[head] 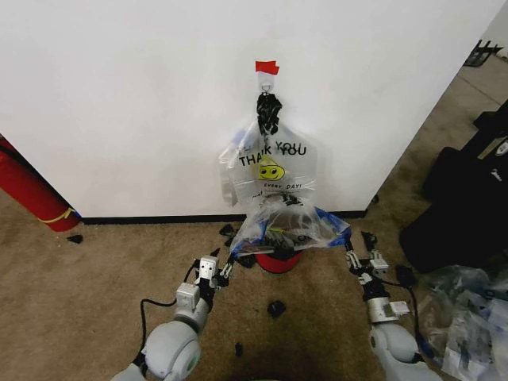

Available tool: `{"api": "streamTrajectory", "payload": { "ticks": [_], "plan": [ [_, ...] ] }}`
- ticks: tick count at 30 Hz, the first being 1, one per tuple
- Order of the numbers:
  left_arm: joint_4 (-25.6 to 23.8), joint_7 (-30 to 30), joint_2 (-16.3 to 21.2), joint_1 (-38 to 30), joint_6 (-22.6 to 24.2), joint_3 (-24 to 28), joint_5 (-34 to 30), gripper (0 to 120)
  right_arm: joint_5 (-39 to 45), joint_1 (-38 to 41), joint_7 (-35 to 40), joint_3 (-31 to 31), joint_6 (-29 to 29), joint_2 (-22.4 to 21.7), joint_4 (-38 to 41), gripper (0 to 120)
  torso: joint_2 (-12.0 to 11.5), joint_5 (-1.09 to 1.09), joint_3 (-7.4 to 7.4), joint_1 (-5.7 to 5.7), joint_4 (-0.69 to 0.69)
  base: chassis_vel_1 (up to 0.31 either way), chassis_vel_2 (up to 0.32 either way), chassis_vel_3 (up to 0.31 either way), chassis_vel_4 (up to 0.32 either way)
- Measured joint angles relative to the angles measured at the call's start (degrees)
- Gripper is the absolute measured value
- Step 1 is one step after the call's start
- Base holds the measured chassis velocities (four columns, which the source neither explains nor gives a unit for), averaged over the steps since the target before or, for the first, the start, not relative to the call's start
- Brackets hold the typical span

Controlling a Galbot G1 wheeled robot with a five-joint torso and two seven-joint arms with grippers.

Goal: Pick up the garbage bag from the wall and place it over the trash bin.

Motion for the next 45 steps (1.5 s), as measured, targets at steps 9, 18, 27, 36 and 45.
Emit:
{"api": "streamTrajectory", "payload": {
  "ticks": [9, 18, 27, 36, 45],
  "plan": [
    [0.9, -0.2, 0.6, -0.9, 0.9, 0.6, -0.7, 97, -3.9, -3.4, -0.6, 2.4, 1.0, -1.0, 4.6, 99, 0.0, 0.0, 0.0, 0.0, 0.0, 0.0, 0.0, 0.0, 0.0],
    [5.1, -1.4, -4.0, -2.1, -1.3, 1.6, 0.7, 100, -10.2, -2.1, 5.3, 2.0, 0.4, -0.1, 2.6, 100, 0.0, 0.0, 0.0, 0.0, 0.0, 0.0, 0.0, 0.0, 0.0],
    [2.1, 1.1, -0.7, 1.2, 0.3, 1.1, 2.3, 100, -12.6, -2.4, 13.5, 1.8, -4.6, -0.1, 5.7, 100, 0.0, 0.0, 0.0, 0.01, 0.01, 0.0, 0.0, 0.0, 0.0],
    [1.4, 2.9, -1.7, 0.5, 4.3, 1.3, -5.7, 100, -13.3, -3.7, 15.1, 1.0, -9.9, 0.0, 8.9, 100, 0.0, 0.0, 0.0, 0.01, 0.0, 0.0, 0.0, 0.0, 0.0],
    [5.4, 13.7, -2.8, -0.5, -5.2, -0.6, -12.9, 100, -1.7, -3.2, -6.8, 2.7, -3.1, -1.2, 7.7, 100, 0.0, 0.0, 0.0, 0.01, 0.0, 0.0, 0.0, 0.0, 0.0]
  ]
}}
